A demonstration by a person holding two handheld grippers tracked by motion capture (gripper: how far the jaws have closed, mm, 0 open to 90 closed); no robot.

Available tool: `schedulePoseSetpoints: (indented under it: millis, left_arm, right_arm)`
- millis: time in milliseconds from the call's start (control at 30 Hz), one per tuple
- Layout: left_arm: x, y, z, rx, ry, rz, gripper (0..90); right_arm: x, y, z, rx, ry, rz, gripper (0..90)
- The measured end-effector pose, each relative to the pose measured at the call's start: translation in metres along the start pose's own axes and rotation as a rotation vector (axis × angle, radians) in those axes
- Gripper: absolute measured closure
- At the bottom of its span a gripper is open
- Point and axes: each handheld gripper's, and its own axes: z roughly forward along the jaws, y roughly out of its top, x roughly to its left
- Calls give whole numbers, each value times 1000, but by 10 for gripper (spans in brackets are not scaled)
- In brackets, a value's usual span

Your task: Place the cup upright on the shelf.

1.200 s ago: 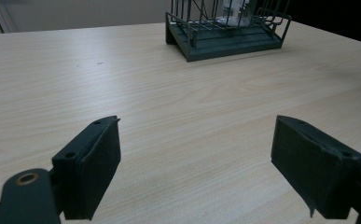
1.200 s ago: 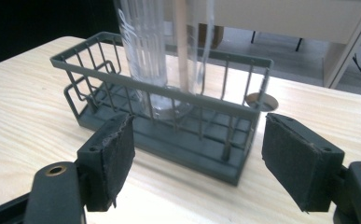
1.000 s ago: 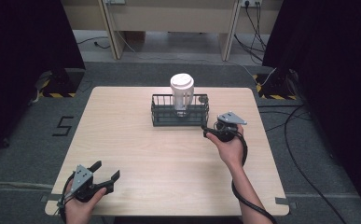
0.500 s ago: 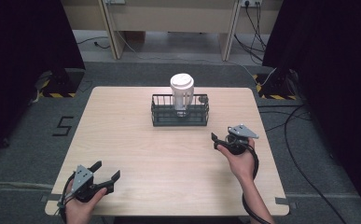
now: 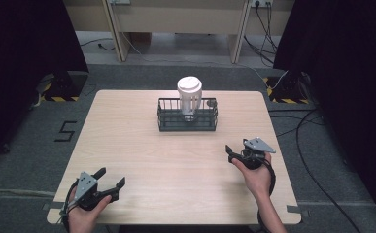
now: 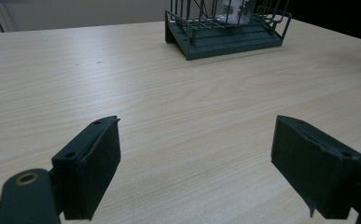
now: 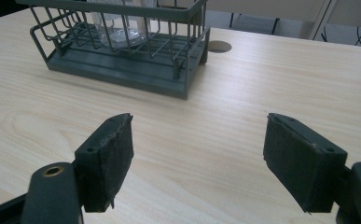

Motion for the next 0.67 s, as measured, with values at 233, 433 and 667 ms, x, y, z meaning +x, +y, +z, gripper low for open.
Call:
schedulePoseSetpoints:
  millis: [233,433,667]
  left_arm:
    - [0,0,0,2,1,1,152]
    - [0,0,0,2,1,2,152]
    - [0,0,0,3,6,3,151]
  right_arm:
    - [-4,-14,-7,9,-7,5,250]
    - [-6,-26,-12,12,-7,7,250]
    - [-3,-33,-13,-6,11,9,246]
